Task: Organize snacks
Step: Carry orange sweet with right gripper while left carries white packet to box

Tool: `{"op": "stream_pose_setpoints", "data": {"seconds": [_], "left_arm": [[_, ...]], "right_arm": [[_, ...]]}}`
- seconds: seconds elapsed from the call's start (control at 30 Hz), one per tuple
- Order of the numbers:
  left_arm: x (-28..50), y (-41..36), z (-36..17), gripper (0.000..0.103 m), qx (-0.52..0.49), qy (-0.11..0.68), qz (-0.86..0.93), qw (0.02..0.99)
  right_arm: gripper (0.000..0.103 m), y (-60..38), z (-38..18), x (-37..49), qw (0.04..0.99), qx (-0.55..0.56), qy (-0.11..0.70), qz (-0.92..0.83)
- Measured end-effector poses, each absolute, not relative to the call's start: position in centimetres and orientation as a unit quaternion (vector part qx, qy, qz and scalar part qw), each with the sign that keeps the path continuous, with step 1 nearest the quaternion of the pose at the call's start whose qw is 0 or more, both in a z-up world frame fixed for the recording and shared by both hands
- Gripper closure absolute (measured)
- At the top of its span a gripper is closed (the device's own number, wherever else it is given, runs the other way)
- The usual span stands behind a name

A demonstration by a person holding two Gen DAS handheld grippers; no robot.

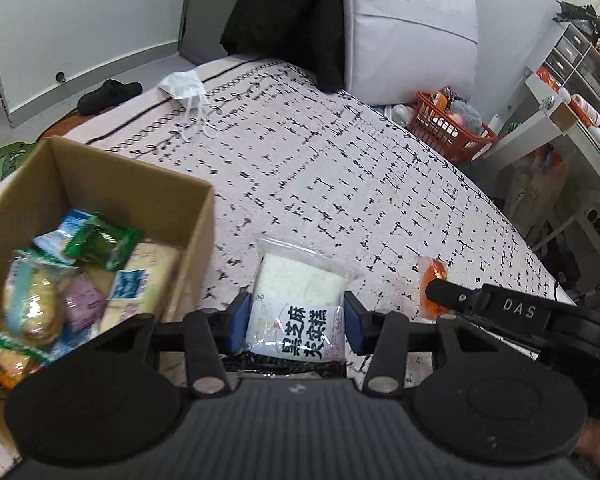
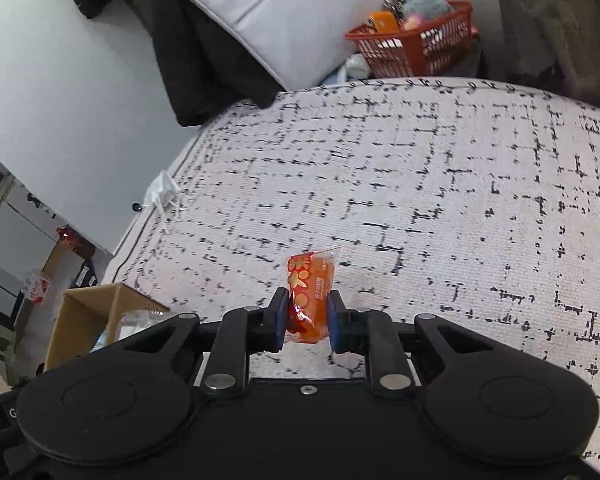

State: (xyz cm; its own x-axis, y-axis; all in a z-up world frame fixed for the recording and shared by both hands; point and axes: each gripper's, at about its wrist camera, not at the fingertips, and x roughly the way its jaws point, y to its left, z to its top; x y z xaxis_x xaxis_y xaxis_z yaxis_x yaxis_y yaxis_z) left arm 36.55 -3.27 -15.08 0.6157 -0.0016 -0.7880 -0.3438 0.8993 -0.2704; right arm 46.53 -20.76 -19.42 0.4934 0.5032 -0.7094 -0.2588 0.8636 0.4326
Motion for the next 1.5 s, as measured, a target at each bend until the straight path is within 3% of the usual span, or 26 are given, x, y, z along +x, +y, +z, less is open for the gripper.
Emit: {"op": "stream_pose_setpoints", "data": {"seconds": [0.83,1.5], "left_arm": [[30.1,2.4,-10.2,0.056,-0.218,0.376,0.127,0.892],[27.2,11.6,-11.7,0.056,-0.261,0.375,0.171,0.873]], "right_arm": [[0.083,-15.1,-14.6,41.4,0.866,0.093,0.41,0.272],[0.084,-8.4,-13.5,38.6,0.857,0.054,0.408,0.311]]}}
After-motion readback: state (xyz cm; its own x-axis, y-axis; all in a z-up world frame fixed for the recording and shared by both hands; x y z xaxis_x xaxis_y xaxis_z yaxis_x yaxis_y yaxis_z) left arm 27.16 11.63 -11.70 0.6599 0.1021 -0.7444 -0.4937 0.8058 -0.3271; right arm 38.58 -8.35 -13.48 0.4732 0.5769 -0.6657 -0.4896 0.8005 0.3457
